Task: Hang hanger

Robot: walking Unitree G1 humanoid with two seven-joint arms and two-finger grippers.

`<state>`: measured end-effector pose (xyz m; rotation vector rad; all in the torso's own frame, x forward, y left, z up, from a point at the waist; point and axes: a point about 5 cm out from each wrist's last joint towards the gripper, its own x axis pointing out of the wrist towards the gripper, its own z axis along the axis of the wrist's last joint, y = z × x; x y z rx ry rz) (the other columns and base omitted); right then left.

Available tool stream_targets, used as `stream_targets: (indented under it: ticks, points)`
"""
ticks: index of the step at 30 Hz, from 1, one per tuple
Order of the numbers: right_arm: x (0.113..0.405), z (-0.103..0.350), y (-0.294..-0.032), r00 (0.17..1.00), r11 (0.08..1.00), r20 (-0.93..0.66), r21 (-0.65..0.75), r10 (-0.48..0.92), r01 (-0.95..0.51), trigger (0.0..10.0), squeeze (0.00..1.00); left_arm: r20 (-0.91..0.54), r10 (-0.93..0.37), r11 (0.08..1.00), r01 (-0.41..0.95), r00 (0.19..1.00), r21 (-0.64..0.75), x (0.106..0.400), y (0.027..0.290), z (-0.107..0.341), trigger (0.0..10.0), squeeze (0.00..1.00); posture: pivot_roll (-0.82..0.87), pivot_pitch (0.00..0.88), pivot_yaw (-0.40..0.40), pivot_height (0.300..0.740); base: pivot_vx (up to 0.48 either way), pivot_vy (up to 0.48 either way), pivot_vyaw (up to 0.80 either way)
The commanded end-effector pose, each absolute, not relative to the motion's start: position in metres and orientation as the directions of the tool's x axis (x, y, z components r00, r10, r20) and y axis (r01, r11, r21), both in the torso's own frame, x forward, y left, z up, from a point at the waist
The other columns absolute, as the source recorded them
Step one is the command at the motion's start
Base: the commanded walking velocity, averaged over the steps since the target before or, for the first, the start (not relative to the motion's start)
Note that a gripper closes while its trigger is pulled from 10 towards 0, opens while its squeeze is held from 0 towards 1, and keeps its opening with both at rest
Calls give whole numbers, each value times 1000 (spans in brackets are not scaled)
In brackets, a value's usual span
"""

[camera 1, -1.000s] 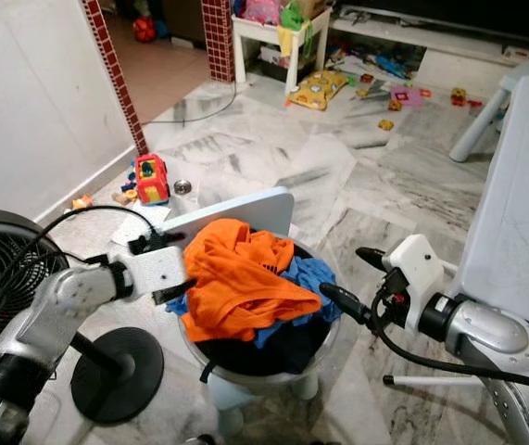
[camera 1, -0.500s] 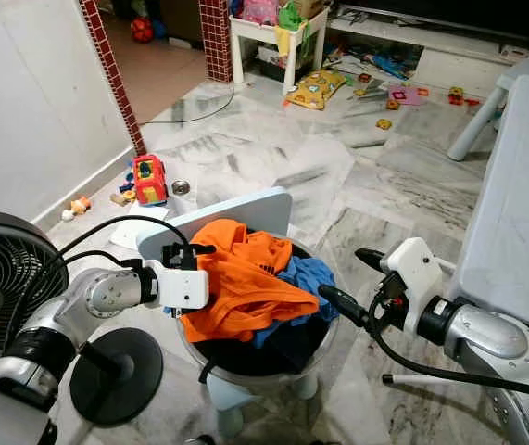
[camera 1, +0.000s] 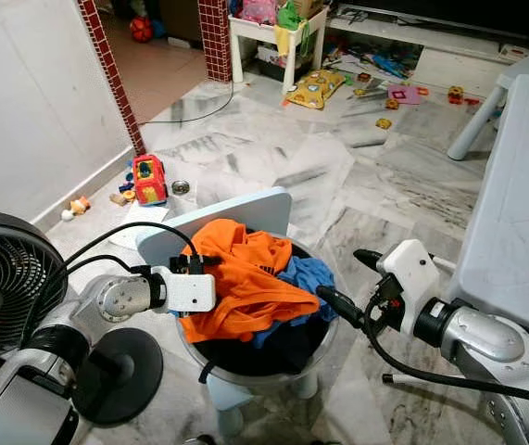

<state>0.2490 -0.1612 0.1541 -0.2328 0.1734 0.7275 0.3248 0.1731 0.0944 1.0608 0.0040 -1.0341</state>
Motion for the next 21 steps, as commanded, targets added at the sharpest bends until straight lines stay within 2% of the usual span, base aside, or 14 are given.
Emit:
stream_targets:
  ticks: [1, 6, 9, 17, 21]
  points:
    - [248, 156, -157, 726, 712, -232, -154, 647, -685, 10000, 0, -443, -727, 87, 710, 525, 698, 317, 169, 90, 0, 0, -131, 159, 30, 740, 0, 0, 0]
    - [249, 155, -156, 711, 696, -240, -157, 661, -700, 10000, 0, -441, -745, 80, 722, 501, 687, 310, 164, 85, 0, 0, -123, 155, 22, 740, 0, 0, 0]
    - [254, 157, -158, 716, 700, -237, -164, 656, -695, 10000, 0, -438, -742, 110, 737, 507, 667, 306, 162, 81, 0, 0, -121, 150, 17, 740, 0, 0, 0]
    - [256, 157, -157, 714, 694, -235, -171, 660, -699, 10000, 0, -481, -727, 112, 777, 489, 620, 296, 170, 72, 0, 0, -121, 141, 14, 740, 0, 0, 0]
    - [256, 157, -157, 714, 695, -234, -173, 660, -698, 10000, 0, -487, -706, 146, 779, 514, 610, 292, 177, 73, 0, 0, -124, 138, 17, 740, 0, 0, 0]
